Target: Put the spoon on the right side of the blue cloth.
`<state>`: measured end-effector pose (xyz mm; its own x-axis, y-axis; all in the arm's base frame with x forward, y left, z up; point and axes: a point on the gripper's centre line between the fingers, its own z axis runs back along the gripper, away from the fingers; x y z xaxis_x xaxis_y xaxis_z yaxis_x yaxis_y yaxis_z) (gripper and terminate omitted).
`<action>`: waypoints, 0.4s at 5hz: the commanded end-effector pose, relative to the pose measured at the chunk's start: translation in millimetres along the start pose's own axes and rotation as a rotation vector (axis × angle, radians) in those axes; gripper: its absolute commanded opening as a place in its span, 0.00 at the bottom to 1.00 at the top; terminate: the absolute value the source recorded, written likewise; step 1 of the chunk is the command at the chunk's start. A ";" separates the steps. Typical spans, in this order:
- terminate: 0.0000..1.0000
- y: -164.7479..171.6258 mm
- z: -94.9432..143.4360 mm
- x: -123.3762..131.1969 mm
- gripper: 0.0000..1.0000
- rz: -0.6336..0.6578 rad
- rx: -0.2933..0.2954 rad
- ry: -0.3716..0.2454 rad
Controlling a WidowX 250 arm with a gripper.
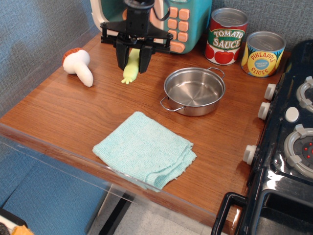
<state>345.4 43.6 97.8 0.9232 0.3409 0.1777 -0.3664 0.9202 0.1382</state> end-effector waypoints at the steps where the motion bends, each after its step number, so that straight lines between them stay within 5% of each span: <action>1: 0.00 -60.9 34.5 -60.1 0.00 -0.142 -0.106 -0.083; 2: 0.00 -98.4 24.2 -101.5 0.00 -0.266 -0.120 -0.033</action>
<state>286.8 -94.8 76.6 0.9873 0.0608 0.1466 -0.0728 0.9943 0.0775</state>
